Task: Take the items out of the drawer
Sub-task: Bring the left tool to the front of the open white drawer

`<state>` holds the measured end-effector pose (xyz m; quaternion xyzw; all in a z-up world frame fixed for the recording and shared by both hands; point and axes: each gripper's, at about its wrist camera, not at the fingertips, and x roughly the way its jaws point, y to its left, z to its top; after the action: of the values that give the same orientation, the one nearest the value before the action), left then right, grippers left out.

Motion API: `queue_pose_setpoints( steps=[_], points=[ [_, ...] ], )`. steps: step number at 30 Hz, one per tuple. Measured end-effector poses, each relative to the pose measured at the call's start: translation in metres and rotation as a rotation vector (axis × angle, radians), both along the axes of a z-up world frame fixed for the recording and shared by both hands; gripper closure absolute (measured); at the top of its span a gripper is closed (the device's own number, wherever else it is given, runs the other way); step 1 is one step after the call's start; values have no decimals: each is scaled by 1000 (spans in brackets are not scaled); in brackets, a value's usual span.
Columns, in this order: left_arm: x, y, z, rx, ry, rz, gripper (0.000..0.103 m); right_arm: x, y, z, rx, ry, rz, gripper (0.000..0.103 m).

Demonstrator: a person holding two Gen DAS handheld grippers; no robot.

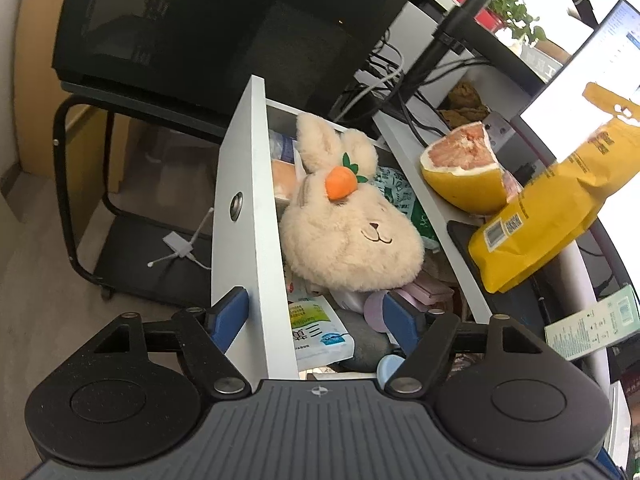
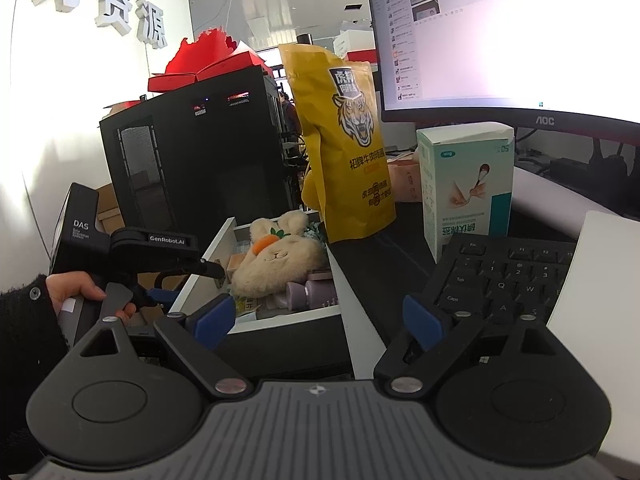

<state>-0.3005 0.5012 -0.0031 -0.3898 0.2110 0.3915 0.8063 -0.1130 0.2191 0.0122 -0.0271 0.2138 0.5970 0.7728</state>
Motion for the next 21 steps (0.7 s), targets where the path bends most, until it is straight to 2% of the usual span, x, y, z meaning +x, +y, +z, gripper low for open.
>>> queue_pose_setpoints(
  steps=[3, 10, 21],
  points=[
    [7, -3, 0, 9, 4, -21, 25, 0, 1, 0, -5, 0, 4, 13],
    [16, -6, -1, -20, -57, -72, 25, -1, 1, -1, -12, -6, 9, 13],
    [44, -19, 4, -9, -63, -155, 24, -1, 3, -1, -16, -16, 12, 13]
  ],
)
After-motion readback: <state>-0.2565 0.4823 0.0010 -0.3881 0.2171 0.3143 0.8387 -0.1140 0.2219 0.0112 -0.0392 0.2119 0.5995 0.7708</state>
